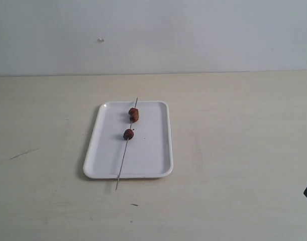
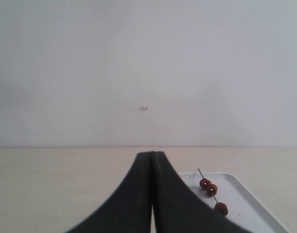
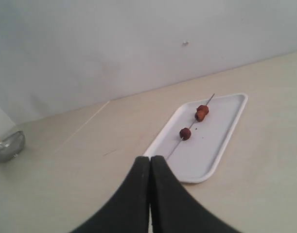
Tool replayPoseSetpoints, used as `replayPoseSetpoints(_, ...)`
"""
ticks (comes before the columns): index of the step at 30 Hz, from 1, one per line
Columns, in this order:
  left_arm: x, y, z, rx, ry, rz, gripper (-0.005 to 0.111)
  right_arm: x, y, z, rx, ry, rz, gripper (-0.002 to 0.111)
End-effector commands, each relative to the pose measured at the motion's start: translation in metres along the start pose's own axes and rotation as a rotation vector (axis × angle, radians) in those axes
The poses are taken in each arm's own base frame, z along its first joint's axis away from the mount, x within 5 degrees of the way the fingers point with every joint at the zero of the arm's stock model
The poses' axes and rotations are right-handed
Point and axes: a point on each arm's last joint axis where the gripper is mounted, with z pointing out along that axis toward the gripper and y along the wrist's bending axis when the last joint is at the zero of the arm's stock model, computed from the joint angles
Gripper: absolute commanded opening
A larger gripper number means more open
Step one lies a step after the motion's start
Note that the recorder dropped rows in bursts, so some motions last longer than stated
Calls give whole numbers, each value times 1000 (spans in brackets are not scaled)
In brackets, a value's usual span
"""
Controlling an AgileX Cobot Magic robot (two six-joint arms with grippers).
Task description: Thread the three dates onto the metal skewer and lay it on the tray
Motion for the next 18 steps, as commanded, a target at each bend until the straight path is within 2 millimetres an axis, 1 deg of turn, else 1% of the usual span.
replayPoseSetpoints(1, 1, -1, -1, 7, -4, -11, 0, 1, -4, 0, 37, 1, -341, 0)
replayPoseSetpoints(4, 1, -1, -1, 7, -4, -11, 0, 0, -6, 0, 60, 7, -546, 0)
replayPoseSetpoints(6, 1, -1, -1, 7, -4, -11, 0, 1, -7, 0, 67, 12, -579, 0)
replayPoseSetpoints(7, 1, -1, -1, 7, -4, -11, 0, 0, -8, 0, 82, 9, -580, 0)
replayPoseSetpoints(9, 1, -1, -1, 7, -4, -11, 0, -2, -12, -1, 167, -12, -545, 0)
replayPoseSetpoints(12, 1, -1, -1, 7, -4, -11, 0, -7, -22, -4, 370, -69, -470, 0)
replayPoseSetpoints(15, 1, -1, -1, 7, -4, -11, 0, -11, -29, -8, 518, -121, -393, 0)
replayPoseSetpoints(18, 1, -1, -1, 7, -4, -11, 0, -12, -30, -9, 555, -144, -358, 0)
